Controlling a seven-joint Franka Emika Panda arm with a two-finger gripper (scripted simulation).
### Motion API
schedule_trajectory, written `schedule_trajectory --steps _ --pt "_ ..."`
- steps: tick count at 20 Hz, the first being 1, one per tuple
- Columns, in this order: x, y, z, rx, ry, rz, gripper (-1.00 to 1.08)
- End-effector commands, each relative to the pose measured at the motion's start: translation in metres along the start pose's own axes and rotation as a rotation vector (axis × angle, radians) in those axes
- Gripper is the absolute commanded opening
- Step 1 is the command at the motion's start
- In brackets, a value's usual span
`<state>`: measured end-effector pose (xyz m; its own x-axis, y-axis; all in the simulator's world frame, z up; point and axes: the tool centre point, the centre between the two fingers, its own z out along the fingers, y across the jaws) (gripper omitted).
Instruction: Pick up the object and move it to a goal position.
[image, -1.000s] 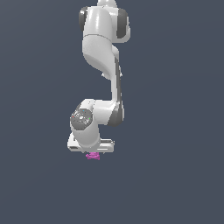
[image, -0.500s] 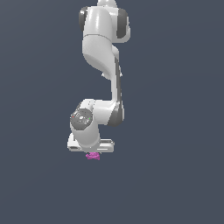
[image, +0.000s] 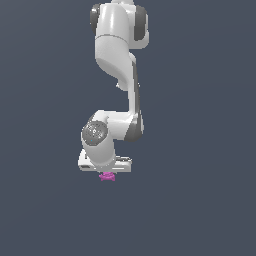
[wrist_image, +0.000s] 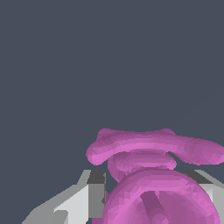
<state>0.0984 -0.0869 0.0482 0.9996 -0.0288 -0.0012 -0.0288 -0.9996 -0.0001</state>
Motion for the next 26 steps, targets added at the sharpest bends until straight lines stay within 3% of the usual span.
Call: schedule_trajectory --steps 1,11,26 --pt "-0.003 -0.004 -0.007 0.000 0.001 0.000 -1.00" --pt "-0.032 -0.034 -0.057 0.000 0.001 0.000 -1.00" --pt "-0.101 -0.107 -0.182 -0.002 0.001 -0.001 -1.00"
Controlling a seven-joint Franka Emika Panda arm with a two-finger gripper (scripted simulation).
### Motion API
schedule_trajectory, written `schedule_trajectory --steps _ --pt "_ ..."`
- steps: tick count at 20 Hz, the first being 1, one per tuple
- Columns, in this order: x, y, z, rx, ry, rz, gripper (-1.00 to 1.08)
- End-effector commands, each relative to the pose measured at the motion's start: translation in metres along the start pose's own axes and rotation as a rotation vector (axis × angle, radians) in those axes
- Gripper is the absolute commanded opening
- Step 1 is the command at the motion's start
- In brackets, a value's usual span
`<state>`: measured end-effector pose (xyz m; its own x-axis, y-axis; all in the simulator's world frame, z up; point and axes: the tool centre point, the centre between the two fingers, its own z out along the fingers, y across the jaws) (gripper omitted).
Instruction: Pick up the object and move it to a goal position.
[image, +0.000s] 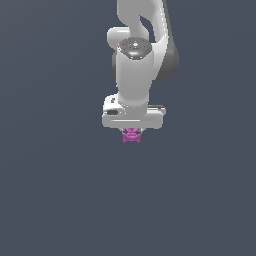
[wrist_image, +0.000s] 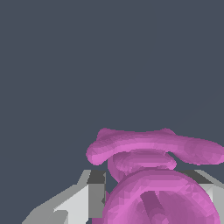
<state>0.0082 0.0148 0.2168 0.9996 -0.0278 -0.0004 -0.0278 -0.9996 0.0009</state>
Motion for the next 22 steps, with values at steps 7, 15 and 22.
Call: schedule_trajectory --steps 7,15,22 --pt "-0.045 -0.048 -0.083 -0.002 0.001 0.000 -1.00" --pt "-0.086 -0.094 -0.162 -0.003 0.001 0.000 -1.00" --pt "-0.114 -0.128 -0.221 -0.001 0.001 0.000 -1.00"
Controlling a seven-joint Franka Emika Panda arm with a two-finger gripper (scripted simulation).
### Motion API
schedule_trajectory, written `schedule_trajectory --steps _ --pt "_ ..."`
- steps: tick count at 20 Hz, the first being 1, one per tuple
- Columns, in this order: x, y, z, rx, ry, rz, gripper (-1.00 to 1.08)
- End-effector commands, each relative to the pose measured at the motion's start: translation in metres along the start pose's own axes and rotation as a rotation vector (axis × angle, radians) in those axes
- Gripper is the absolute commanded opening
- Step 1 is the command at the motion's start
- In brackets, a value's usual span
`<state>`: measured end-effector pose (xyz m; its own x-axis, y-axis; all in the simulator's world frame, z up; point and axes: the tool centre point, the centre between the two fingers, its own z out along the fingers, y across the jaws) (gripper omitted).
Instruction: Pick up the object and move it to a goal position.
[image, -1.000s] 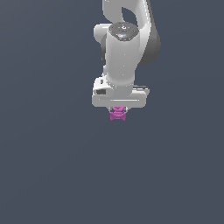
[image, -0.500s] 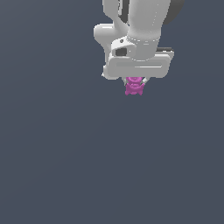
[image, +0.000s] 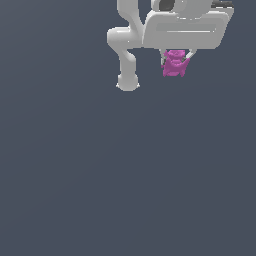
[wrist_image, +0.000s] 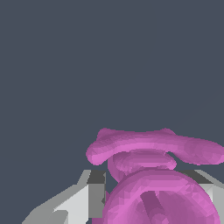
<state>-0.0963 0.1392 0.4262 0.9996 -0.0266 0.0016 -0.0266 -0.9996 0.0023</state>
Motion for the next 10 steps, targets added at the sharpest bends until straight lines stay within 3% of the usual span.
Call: schedule_trajectory --steps 1,10 --pt "-0.009 -0.010 -0.018 0.000 -0.001 0.001 -1.00" --pt "-0.023 -0.030 -0.052 0.002 -0.002 0.001 -1.00"
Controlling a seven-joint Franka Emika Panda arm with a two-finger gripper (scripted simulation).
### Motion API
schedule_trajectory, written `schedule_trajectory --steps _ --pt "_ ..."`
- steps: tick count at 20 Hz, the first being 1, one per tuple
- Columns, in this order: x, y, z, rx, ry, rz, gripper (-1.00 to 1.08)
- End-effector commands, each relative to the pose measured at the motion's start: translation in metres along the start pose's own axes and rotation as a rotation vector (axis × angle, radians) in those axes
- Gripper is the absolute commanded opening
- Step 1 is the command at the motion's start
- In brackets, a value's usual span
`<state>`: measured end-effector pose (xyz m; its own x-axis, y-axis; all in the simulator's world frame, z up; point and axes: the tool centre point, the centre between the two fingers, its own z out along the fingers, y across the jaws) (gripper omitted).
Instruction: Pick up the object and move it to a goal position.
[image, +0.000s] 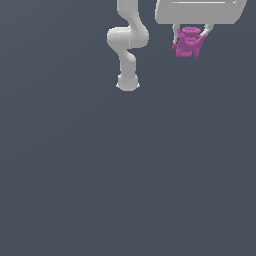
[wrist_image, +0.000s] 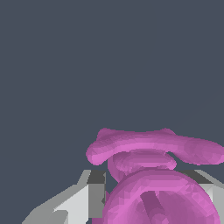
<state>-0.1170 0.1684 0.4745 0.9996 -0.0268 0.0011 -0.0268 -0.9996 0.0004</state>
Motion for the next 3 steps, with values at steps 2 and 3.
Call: schedule_trajectory --steps 2,3 --pt "-0.0020 -0.0030 -0.0053 0.000 -0.001 0.001 -1.00" --pt "-0.0021 -0.0032 -0.0055 0.000 -0.001 0.001 -1.00"
